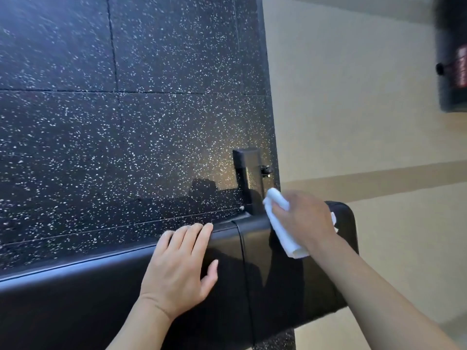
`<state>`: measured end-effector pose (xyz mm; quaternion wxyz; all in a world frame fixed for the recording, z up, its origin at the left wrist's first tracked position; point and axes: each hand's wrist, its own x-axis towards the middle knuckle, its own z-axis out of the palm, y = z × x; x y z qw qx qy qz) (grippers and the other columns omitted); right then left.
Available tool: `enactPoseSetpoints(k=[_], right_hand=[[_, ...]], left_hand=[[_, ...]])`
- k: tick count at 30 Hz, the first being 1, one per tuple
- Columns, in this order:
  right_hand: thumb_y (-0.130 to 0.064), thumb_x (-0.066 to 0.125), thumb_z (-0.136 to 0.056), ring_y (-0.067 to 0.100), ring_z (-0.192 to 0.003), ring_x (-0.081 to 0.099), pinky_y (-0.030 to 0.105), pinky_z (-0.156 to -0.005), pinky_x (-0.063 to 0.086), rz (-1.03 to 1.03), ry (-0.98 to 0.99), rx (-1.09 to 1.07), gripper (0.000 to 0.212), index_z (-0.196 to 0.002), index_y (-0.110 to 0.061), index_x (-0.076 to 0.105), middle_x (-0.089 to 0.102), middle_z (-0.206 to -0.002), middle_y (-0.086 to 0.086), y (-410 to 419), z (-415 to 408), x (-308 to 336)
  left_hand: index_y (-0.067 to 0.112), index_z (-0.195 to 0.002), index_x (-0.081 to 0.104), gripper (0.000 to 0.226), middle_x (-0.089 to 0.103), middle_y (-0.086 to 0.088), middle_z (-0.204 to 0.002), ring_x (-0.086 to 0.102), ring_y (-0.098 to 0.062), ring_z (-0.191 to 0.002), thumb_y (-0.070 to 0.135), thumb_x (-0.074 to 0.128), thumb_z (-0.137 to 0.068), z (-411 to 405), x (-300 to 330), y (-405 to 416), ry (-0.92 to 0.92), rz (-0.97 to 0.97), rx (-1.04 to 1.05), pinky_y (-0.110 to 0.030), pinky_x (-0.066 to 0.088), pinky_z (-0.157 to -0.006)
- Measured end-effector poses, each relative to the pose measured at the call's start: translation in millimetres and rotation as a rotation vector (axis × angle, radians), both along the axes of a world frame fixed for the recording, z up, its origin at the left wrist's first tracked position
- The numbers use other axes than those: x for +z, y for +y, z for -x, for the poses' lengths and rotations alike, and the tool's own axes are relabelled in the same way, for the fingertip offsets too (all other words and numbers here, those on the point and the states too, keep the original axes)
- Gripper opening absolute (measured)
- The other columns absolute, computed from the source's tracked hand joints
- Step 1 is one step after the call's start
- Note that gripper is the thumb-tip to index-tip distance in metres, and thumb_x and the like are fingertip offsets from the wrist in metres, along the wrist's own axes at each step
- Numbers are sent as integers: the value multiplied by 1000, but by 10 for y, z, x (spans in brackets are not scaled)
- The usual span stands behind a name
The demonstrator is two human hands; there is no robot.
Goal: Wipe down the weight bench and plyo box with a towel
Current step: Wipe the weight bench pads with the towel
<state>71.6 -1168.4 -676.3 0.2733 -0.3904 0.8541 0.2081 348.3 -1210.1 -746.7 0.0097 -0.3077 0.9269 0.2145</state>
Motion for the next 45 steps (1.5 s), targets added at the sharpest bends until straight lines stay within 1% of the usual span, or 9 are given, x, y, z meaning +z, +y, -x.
enactPoseSetpoints(k=[5,11,16,24,28,32,36,43,45], right_hand=[[-15,60,-79,19,-60,52,35,-64,47,117,-298,121,21,-81,-31,45,53,-66,-3,-404,-694,-251],[-18,46,-74,30,-56,46,31,-56,29,31,-276,91,9,-78,-16,39,50,-62,5,-243,-213,-228],[-8,38,-56,30,-59,30,33,-61,24,-172,-73,64,28,-82,-19,35,45,-63,3,-1,603,-172],[-9,38,-33,28,-66,59,37,-76,50,-125,-372,88,43,-74,-16,48,56,-74,1,-573,-440,-311],[-12,55,-62,32,-73,60,37,-74,48,-74,-450,12,12,-70,-16,48,57,-74,-2,-531,-550,-400],[-8,54,-56,29,-55,57,29,-59,36,-167,-243,52,19,-71,-14,45,59,-66,5,-235,304,-323],[-4,49,-61,32,-54,49,38,-65,29,-260,-36,12,20,-70,-16,37,53,-67,6,-11,843,-222],[-14,53,-65,29,-65,61,27,-66,43,-134,-310,37,8,-72,-11,56,61,-70,3,-531,-285,-354],[-7,48,-49,31,-70,58,34,-68,38,-82,-392,140,32,-79,-16,52,57,-77,0,-638,-685,-292]], left_hand=[[5,-141,62,68,65,-11,-133,65,-36,-116,45,60,-86,24,-4,-46,3,-12,-8,-50,49,-99],[5,-144,61,69,65,-12,-135,65,-36,-117,44,58,-87,28,31,-5,-30,-7,-11,-50,48,-100],[6,-143,61,69,65,-13,-135,65,-36,-116,46,57,-87,26,21,-25,-60,1,-20,-50,46,-100],[4,-140,64,69,66,-13,-134,67,-37,-114,45,58,-86,15,15,-33,-53,-13,-35,-49,46,-100],[4,-140,65,70,66,-13,-135,67,-37,-115,46,58,-84,10,2,-16,-66,-12,-35,-51,47,-100],[5,-142,64,70,66,-12,-135,67,-37,-115,47,58,-86,34,-7,-25,-62,-10,-37,-50,46,-101],[5,-143,62,70,66,-12,-135,66,-36,-115,47,57,-87,30,-15,-21,-50,-7,-29,-50,46,-100],[5,-142,63,70,66,-11,-134,65,-36,-115,46,58,-86,24,20,-22,-51,-29,-27,-49,47,-100],[4,-139,64,69,66,-11,-133,65,-36,-115,46,58,-86,27,18,-32,-48,-31,-22,-50,48,-100]])
